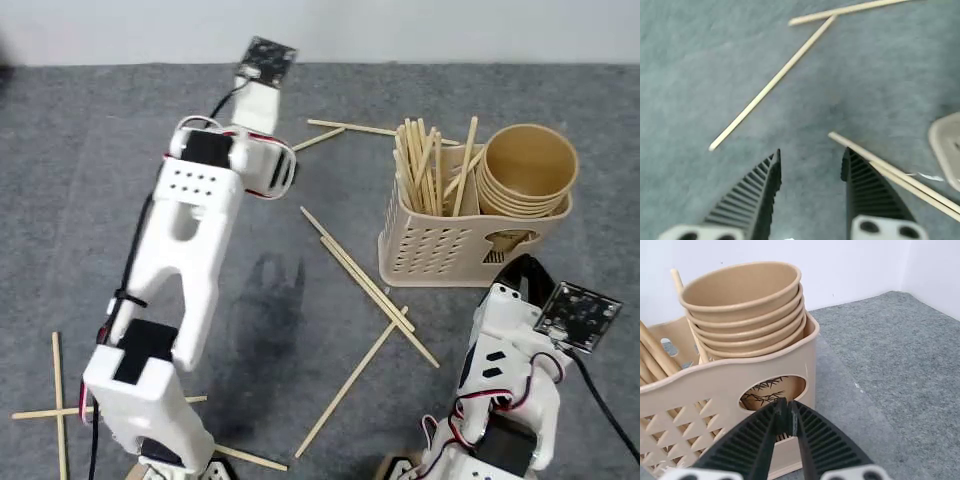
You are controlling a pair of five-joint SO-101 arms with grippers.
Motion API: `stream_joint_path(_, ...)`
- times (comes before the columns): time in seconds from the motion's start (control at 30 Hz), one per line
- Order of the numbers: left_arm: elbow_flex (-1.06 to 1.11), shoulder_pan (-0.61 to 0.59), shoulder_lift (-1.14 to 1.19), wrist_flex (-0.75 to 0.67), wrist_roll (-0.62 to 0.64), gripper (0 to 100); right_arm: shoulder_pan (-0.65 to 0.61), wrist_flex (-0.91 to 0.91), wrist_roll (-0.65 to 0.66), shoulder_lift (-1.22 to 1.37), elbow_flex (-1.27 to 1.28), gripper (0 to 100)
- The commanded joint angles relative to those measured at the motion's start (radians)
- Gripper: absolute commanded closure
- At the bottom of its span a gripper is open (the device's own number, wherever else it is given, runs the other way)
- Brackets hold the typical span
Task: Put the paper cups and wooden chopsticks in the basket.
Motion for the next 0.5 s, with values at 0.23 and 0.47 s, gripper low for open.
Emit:
stream_joint_path(0.23,-0.042,-0.319,-0.041,0.098,0.229,80,-0.179,0.189,0.046,-0.004,-0.37,98.9)
stream_joint_path(0.47,-0.039,-0.431,0.023,0.117,0.275,80,-0.648,0.242,0.147,0.054,-0.46,98.9)
